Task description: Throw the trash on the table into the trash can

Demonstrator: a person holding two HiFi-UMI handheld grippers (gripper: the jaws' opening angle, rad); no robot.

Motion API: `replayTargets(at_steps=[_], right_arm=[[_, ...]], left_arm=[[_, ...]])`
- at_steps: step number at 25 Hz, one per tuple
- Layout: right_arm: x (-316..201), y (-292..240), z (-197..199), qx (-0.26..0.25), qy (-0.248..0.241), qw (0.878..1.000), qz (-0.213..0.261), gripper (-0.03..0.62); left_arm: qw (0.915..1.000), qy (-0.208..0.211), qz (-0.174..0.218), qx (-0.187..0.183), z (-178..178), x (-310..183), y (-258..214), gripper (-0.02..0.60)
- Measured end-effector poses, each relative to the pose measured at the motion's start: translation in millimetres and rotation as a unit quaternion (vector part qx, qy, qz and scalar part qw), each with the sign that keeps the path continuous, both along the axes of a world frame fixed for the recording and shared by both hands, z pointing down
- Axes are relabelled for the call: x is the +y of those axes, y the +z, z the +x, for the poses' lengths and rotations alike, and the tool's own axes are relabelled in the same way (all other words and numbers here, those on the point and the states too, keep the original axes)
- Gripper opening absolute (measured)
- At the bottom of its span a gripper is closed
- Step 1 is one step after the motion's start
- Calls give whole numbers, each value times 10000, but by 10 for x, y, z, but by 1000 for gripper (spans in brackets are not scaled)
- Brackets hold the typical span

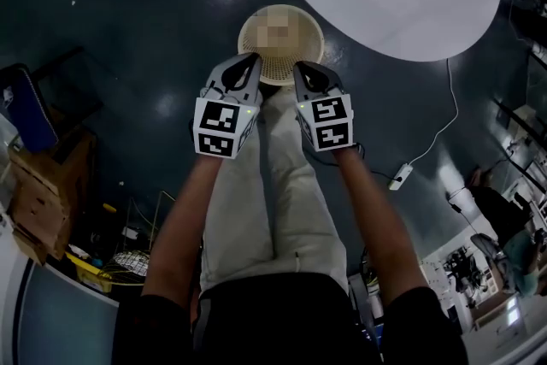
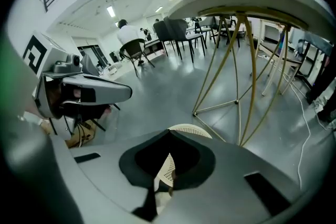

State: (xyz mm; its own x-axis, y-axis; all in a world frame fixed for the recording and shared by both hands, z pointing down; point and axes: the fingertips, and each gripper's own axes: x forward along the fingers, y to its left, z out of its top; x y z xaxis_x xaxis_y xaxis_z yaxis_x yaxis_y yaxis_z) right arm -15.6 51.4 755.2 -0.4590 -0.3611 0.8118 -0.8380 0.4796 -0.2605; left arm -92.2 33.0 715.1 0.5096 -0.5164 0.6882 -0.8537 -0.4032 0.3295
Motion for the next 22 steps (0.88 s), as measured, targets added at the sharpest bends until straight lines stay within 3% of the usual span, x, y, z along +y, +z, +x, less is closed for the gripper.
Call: replayTargets(at_steps=[12,22], right_arm=[[-178,-1052,-59,-239,-189,9992,244,18],[-573,-1851,45,-455,48,9972,588,20]], left_arm=[[9989,90,351,308,170,-318,-1080,15],[9959,227,711,511,380,-760,-1826,15]])
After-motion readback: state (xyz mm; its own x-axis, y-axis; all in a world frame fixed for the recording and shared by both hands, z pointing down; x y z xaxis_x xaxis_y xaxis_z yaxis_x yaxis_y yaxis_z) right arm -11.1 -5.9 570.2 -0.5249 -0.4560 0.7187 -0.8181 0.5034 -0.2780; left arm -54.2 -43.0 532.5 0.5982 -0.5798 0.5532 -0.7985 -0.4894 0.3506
